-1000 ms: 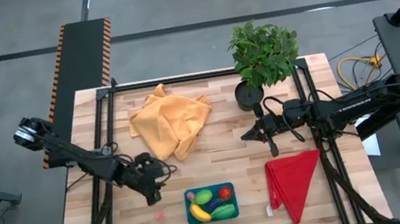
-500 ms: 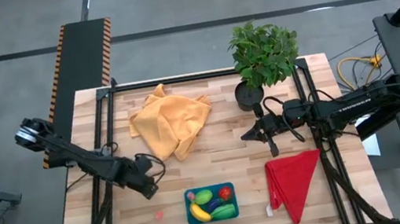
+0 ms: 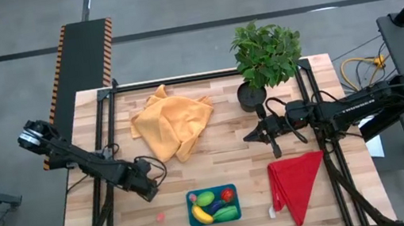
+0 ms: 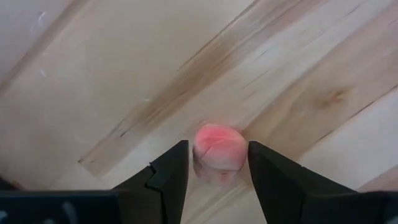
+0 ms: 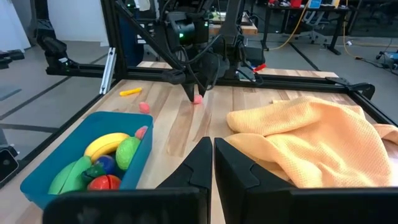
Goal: Pick and placing Produce into tupperware
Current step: Put the top pink peach into the blue bin
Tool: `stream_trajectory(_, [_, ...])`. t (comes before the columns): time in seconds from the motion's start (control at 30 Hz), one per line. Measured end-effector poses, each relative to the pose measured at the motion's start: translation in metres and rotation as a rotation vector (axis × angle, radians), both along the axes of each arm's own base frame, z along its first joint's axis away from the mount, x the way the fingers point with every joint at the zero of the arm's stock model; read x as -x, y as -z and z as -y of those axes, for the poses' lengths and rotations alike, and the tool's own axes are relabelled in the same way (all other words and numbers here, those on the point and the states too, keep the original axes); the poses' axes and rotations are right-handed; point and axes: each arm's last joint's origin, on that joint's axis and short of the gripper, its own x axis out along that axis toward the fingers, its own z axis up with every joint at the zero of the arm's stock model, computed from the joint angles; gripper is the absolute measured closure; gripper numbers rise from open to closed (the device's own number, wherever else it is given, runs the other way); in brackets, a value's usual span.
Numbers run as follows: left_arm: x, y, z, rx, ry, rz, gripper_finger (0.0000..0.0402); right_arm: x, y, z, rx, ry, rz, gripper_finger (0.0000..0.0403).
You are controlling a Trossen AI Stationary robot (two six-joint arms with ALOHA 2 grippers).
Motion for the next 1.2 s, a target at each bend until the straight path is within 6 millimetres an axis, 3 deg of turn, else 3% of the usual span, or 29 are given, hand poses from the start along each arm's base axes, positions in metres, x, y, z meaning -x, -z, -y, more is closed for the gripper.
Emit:
stream_trajectory(0.97, [-0.0013, 0.0079, 0.0013, -0.018, 0.083, -0.048, 0.0252, 0.0000, 0.0000, 0.0000, 0.000, 0.000, -0.001, 0.0394])
stream_trajectory(1.2, [-0.0013, 0.0079, 0.0013, -0.020, 0.131, -0.047, 0.0303, 0.0000, 0.0000, 0.0001, 0.000, 0.000, 0.000, 0.0394])
